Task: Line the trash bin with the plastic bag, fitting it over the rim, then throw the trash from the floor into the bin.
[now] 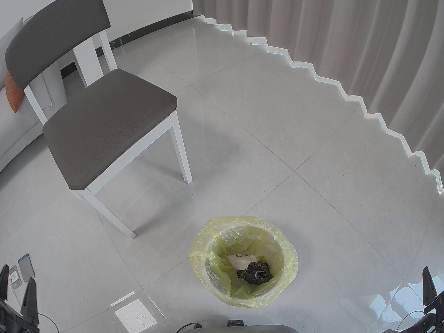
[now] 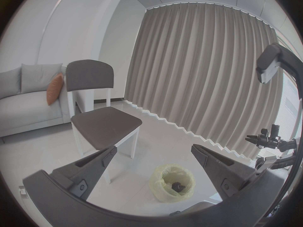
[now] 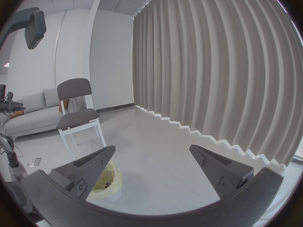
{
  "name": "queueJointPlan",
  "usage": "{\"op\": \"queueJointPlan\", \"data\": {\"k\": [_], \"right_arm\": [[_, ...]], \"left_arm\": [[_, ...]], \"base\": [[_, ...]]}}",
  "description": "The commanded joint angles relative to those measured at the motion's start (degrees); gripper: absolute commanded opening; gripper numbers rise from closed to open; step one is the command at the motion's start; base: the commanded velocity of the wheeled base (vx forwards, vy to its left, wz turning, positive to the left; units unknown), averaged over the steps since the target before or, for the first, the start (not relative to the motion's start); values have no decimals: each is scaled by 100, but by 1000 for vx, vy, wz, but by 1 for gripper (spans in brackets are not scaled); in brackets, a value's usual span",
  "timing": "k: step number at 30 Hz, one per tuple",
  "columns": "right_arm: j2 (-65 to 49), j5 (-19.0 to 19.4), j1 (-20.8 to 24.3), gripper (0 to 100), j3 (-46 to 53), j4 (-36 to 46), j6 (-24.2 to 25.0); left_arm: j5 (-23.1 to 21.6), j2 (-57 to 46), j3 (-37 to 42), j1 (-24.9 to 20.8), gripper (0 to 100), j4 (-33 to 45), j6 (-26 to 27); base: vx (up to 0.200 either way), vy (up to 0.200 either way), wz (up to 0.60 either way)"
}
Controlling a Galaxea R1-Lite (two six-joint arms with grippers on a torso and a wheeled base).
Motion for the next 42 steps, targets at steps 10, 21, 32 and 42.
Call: {"op": "queueJointPlan", "data": {"k": [10, 21, 32, 42], "right_arm": [[-84, -1347, 3, 100, 101, 49, 917], [-84, 60, 3, 100, 101, 93, 583], [-84, -20, -6, 100, 66, 576, 266], [-84, -72, 3, 100, 101, 471, 205]], "left_arm": [[173, -101, 741, 8, 100, -135, 482], [111, -92, 759, -1, 100, -143, 464], [120, -110, 785, -1, 100, -223, 570], [102, -101, 794, -1, 100, -240, 596]], "base": [[0, 0, 0], [0, 0, 0], [0, 0, 0], [0, 0, 0]]}}
